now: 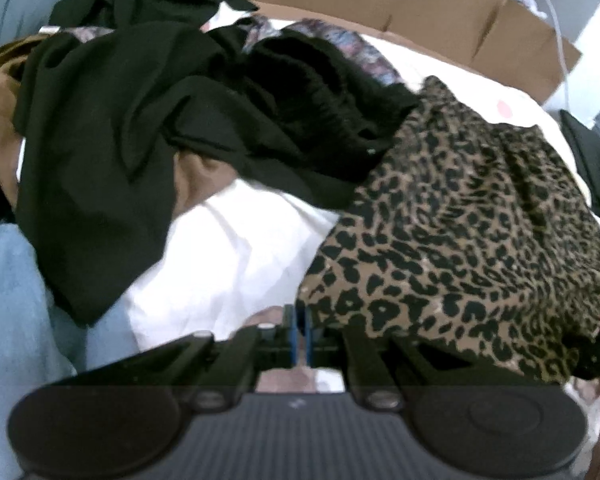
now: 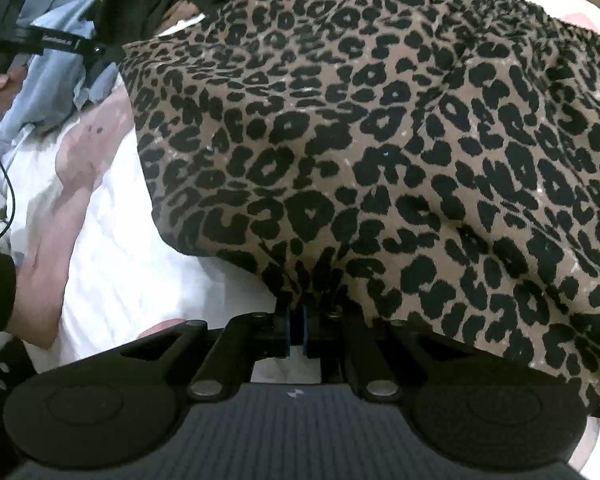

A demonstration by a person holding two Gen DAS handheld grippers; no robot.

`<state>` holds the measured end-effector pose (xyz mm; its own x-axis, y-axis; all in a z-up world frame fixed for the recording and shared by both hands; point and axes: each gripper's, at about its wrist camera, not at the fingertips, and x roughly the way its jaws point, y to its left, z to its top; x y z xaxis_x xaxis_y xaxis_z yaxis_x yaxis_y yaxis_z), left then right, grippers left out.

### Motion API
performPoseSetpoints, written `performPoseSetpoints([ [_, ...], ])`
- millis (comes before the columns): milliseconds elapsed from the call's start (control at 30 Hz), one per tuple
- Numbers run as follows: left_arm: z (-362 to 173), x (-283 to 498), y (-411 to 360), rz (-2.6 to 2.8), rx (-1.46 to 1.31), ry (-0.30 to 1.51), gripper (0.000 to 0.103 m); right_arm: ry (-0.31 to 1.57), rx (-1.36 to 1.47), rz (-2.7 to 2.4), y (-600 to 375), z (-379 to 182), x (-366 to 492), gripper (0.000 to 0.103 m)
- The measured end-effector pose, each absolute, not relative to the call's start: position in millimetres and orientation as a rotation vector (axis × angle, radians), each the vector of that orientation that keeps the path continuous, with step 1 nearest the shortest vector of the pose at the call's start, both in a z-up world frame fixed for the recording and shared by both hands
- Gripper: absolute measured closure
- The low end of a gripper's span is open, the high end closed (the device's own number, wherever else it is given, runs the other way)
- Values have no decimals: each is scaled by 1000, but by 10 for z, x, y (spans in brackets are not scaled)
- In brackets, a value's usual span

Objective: Fold clothes

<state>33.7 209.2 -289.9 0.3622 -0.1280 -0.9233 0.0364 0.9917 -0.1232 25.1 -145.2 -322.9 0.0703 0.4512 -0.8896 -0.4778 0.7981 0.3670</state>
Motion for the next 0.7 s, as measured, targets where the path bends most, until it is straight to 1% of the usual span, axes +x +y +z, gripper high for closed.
performPoseSetpoints([
  [67,-2954,356,2122,-86,-76,1198,99,1332,3,706,-1493,-3180,263,92],
  [133,-3001,366,2138,-76,-66,1202,99,1334,89,692,-1619,-3092,325,83],
  [233,-3035,391,2125,-72,-60,1220,97,1320,210,627,-1943,-2938,375,74],
  [367,-2988,405,2092,-63,-42,1222,90,1321,236,515,-2287,-2878,293,70],
  [467,-2917,417,2073,-42,-23,1204,91,1339,275,430,-2475,-2957,225,70],
  [567,-2832,438,1964,-111,-16,1199,89,1358,330,362,-2646,-3040,171,68],
  [633,-2807,466,1814,-187,-20,1210,89,1372,369,372,-2655,-3083,135,62],
  [700,-2794,488,1632,-264,-9,1218,89,1380,386,425,-2572,-3110,102,60],
])
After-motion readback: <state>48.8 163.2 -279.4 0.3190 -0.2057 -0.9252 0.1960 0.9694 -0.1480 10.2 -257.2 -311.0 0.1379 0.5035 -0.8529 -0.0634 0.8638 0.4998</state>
